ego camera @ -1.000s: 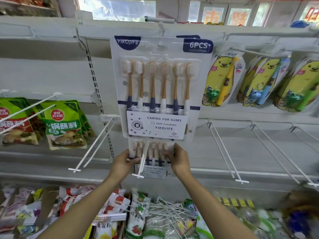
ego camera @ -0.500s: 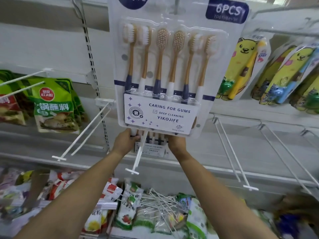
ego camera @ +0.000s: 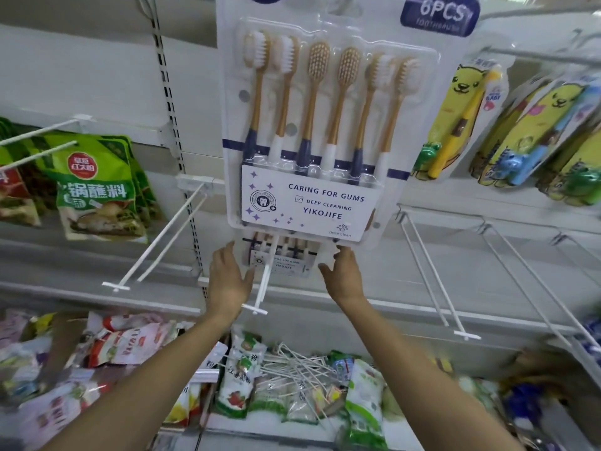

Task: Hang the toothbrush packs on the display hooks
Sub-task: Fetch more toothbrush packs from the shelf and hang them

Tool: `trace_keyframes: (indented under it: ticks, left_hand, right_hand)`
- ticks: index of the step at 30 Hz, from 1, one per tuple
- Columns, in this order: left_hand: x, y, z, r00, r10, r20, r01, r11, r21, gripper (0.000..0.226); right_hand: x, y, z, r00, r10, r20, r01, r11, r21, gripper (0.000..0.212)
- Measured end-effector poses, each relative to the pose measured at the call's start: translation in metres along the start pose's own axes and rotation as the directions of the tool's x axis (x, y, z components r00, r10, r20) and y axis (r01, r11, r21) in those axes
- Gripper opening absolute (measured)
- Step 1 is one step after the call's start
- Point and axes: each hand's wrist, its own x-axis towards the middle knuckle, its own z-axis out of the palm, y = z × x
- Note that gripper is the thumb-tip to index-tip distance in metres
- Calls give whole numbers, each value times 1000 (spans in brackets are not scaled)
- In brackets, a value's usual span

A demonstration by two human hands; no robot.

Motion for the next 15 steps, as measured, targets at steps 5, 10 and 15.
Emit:
trace_keyframes:
  ticks: [5,10,15]
  left_hand:
    - [-52,-7,5,947,318,-36,-316,948,44,64]
    - [-82,24,13,832,512,213,-550,809,205,57]
    - [-126,81,25,707,636,311,-689,718,98,45]
  right_hand:
    - [-73,35,-17,988,-147,53,154,974,-168,51]
    - [-132,51,-50,966,-256,36,257,935,-245,45]
    - [-183,77,-102,959,-275,-63,239,910,-339,44]
